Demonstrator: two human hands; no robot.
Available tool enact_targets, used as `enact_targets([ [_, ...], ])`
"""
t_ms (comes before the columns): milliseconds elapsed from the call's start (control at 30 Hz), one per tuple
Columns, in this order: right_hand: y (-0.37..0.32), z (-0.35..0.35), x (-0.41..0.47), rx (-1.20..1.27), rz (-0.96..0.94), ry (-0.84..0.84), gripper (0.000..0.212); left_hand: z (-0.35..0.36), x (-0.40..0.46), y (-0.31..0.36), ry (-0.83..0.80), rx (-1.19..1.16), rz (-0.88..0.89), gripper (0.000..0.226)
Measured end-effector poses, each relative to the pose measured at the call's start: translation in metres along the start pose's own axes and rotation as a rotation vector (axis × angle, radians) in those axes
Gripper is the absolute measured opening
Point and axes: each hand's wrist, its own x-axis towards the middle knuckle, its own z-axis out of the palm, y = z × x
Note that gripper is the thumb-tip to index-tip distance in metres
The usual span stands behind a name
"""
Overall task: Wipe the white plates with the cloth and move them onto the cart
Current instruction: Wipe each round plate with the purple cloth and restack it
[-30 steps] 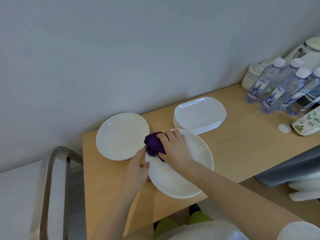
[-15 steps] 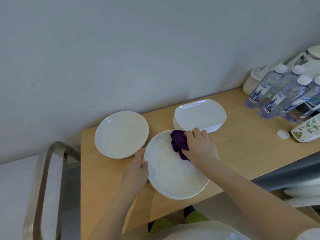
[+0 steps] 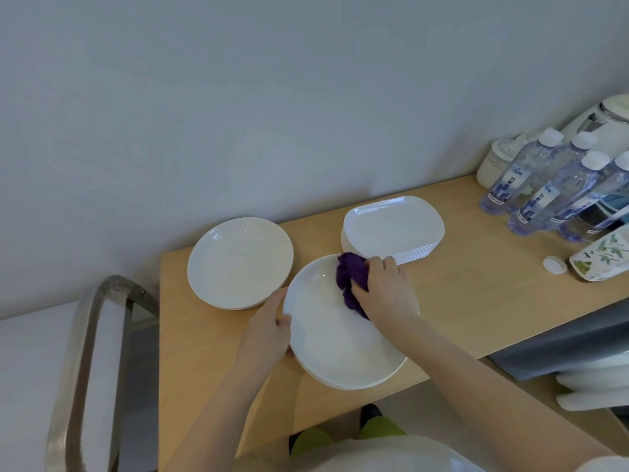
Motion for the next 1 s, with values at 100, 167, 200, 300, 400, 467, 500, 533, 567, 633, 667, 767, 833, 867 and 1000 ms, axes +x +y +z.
enact_targets([
  [100,-0.025,0.005,0.012,-0.003,-0.139,0.006,0.038,-0.002,0.0,0.0,-0.003,-0.019,0.006,0.046],
  [167,-0.043,0.008,0.011,0.139,-0.17,-0.016,0.038,-0.002,0.0,0.0,-0.002,-0.018,0.021,0.047],
  [200,-0.051,0.011,0.008,0.183,-0.197,-0.032,0.038,-0.002,0.0,0.0,-0.004,-0.035,0.029,0.046],
  [300,-0.062,0.023,-0.011,0.208,-0.247,-0.076,0.041,-0.001,0.0,-0.001,0.004,-0.102,0.038,0.035],
  [400,-0.056,0.027,-0.032,0.172,-0.229,-0.084,0.044,0.0,0.0,0.0,0.007,-0.097,0.033,0.044],
  [467,-0.049,0.027,-0.047,0.125,-0.25,-0.109,0.047,0.001,0.0,0.0,-0.009,-0.093,0.027,0.049],
  [500,-0.044,0.027,-0.055,0.115,-0.261,-0.13,0.048,0.001,0.001,0.0,-0.015,-0.091,0.022,0.049],
  [533,-0.039,0.026,-0.061,0.111,-0.268,-0.153,0.048,0.001,0.001,-0.001,-0.017,-0.083,0.019,0.049],
  [567,-0.033,0.024,-0.065,0.106,-0.27,-0.17,0.049,0.001,0.002,-0.002,-0.017,-0.074,0.018,0.049],
  [633,-0.019,0.02,-0.069,0.061,-0.277,-0.178,0.048,0.001,0.002,-0.002,-0.013,-0.073,0.022,0.047],
  [667,-0.01,0.018,-0.07,0.026,-0.282,-0.171,0.047,0.001,0.002,-0.003,-0.014,-0.078,0.027,0.047],
  [767,0.018,0.01,-0.066,-0.101,-0.251,-0.115,0.046,0.001,0.002,-0.004,-0.005,-0.087,0.033,0.046],
  [833,0.032,0.003,-0.056,-0.177,-0.224,-0.068,0.046,0.001,0.003,-0.005,0.005,-0.078,0.023,0.046],
  [867,0.036,-0.002,-0.05,-0.225,-0.222,-0.047,0.045,0.002,0.004,-0.006,0.007,-0.084,0.014,0.046],
  [1000,0.035,-0.006,-0.027,-0.362,-0.241,0.071,0.043,0.002,0.005,-0.008,0.0,-0.148,0.007,0.047],
])
